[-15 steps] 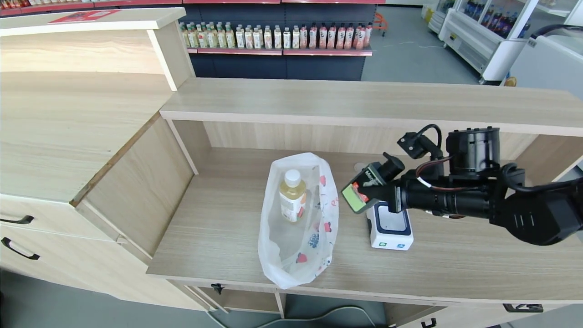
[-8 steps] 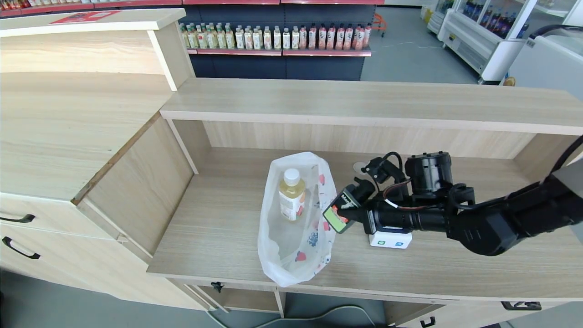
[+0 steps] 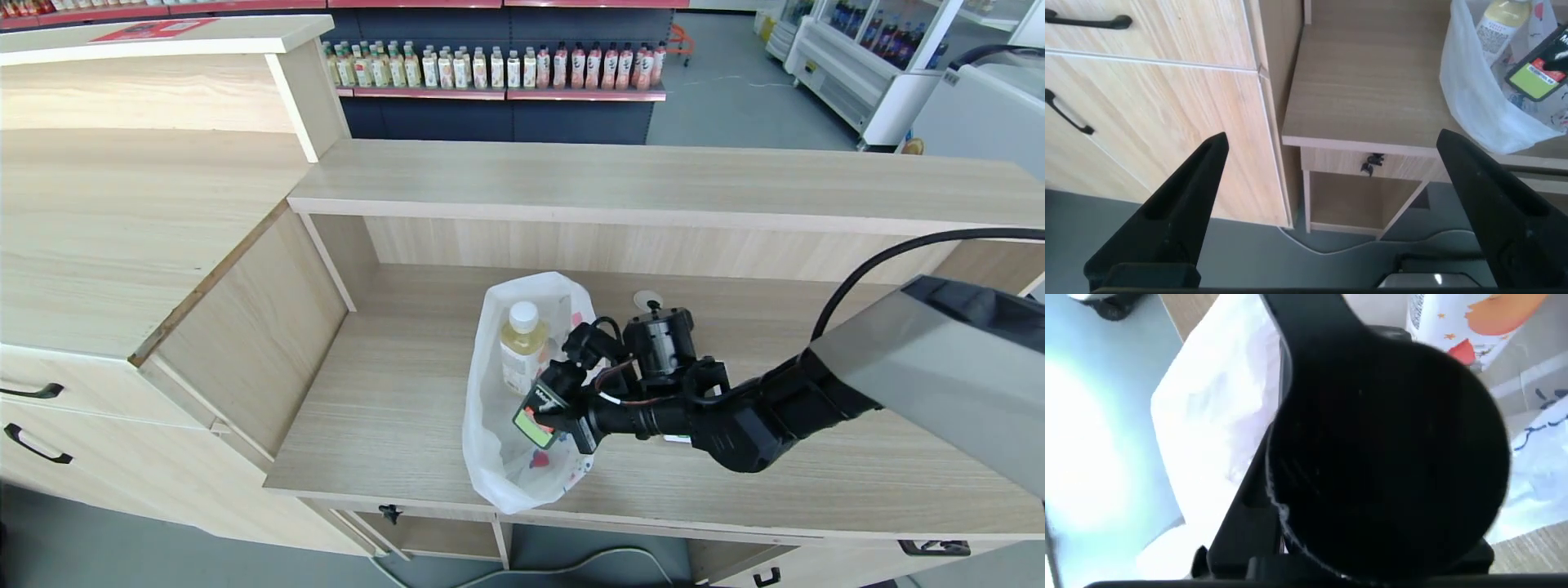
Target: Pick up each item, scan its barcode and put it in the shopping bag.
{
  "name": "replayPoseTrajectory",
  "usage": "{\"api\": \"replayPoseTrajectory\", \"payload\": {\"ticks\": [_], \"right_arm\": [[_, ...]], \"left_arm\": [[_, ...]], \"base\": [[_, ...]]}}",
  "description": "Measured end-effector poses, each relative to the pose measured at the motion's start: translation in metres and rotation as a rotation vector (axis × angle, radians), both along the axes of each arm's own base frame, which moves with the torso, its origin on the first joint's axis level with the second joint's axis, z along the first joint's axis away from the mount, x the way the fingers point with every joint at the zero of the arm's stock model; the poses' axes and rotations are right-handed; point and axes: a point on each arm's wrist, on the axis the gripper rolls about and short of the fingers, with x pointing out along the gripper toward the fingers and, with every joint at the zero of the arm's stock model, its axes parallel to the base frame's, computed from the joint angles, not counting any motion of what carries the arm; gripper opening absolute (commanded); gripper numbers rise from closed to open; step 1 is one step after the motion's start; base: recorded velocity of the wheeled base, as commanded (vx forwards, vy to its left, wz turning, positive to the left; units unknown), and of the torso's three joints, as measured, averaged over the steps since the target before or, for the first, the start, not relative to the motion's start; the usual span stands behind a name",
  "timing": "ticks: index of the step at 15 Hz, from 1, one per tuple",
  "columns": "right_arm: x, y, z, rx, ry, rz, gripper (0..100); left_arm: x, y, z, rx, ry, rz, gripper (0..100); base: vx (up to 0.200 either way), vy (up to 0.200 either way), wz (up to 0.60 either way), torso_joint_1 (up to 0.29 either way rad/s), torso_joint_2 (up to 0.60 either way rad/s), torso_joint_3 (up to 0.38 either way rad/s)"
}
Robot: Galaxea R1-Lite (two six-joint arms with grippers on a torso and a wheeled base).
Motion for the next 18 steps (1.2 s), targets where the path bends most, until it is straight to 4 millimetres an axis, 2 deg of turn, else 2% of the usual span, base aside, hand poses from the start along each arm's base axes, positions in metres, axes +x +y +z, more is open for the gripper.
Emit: {"api": "replayPoseTrajectory", "payload": {"ticks": [4,8,9,13,15,18], "right_arm": [[0.009,0.011,-0.027,-0.158,-0.188,0.137,0],[0.022,0.018,-0.040,-0.179,-0.254,0.162,0],[0.023,0.018,-0.043,-0.189,-0.264,0.169,100],[0.022,0.017,-0.040,-0.127,-0.199,0.168,100],[0.018,0.011,-0.028,-0.064,-0.138,0.167,100],[0.009,-0.004,0.005,0.078,0.004,0.134,100]], "left_arm": [[0.000,0.000,0.000,0.000,0.000,0.000,100],[0.000,0.000,0.000,0.000,0.000,0.000,100],[0.000,0.000,0.000,0.000,0.000,0.000,100],[0.000,0.000,0.000,0.000,0.000,0.001,100],[0.000,0.000,0.000,0.000,0.000,0.001,100],[0.000,0.000,0.000,0.000,0.000,0.000,100]], "base": [[0.000,0.000,0.00,0.000,0.00,0.000],[0.000,0.000,0.00,0.000,0.00,0.000],[0.000,0.000,0.00,0.000,0.00,0.000],[0.000,0.000,0.00,0.000,0.00,0.000],[0.000,0.000,0.00,0.000,0.00,0.000],[0.000,0.000,0.00,0.000,0.00,0.000]]}}
